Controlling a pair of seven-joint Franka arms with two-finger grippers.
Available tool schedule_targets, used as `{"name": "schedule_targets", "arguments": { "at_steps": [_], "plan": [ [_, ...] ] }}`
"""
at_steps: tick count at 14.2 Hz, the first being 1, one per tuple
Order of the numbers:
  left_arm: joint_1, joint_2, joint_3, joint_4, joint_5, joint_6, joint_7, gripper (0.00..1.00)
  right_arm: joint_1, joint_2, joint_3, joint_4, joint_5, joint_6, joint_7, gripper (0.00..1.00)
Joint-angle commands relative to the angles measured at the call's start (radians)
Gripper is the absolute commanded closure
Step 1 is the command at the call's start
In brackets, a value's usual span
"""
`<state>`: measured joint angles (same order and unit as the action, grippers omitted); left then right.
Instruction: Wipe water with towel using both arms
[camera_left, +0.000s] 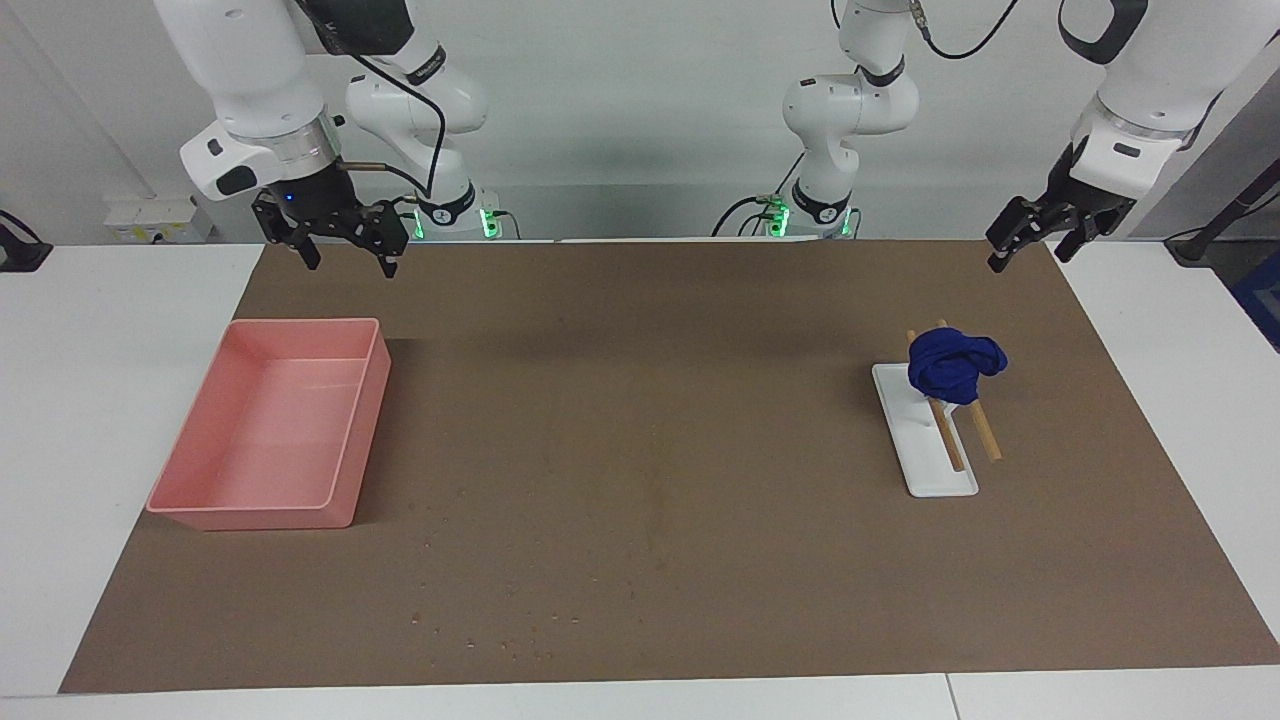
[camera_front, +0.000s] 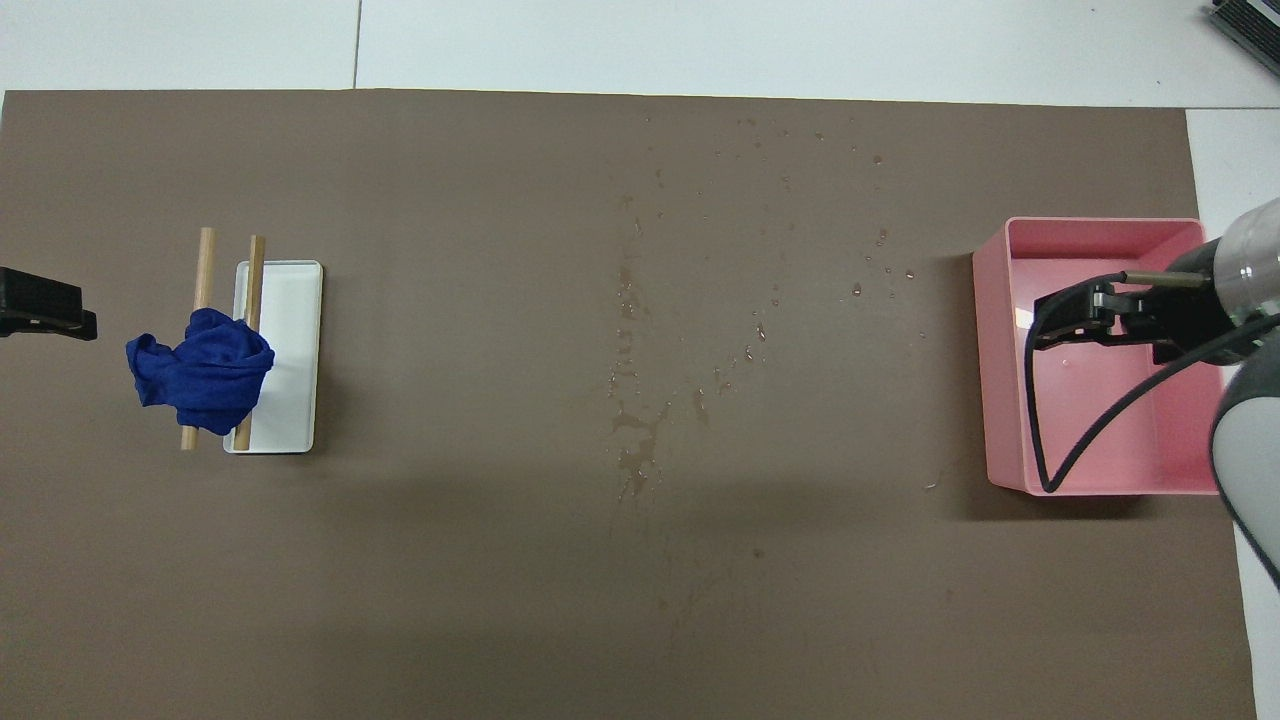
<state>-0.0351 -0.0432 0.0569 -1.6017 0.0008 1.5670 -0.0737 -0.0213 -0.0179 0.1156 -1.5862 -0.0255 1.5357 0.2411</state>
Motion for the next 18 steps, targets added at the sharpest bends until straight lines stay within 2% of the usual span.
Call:
{"name": "schedule_targets", "arguments": {
  "at_steps": [1,11,12,15,18],
  "plan": [
    [-0.016,-0.017,0.009,-0.012,0.022,0.014,0.008,0.00,-0.012,-0.020,0.004,-0.021,0.001,0.004,-0.017,0.00],
    [-0.016,-0.021,0.009,-0.029,0.022,0.030,-0.017,0.00,-0.012,-0.020,0.004,-0.023,0.001,0.006,-0.019,0.00],
    [-0.016,-0.024,0.009,-0.043,0.022,0.062,-0.062,0.00,-0.012,-0.020,0.004,-0.021,0.001,0.006,-0.017,0.00],
    [-0.017,-0.055,0.006,-0.115,0.021,0.143,-0.390,0.00,-0.012,-0.020,0.004,-0.023,0.001,0.006,-0.017,0.00],
    [-0.017,-0.108,0.003,-0.251,0.016,0.221,-0.727,0.00,-0.012,-0.020,0.004,-0.021,0.001,0.006,-0.019,0.00]
  ]
}}
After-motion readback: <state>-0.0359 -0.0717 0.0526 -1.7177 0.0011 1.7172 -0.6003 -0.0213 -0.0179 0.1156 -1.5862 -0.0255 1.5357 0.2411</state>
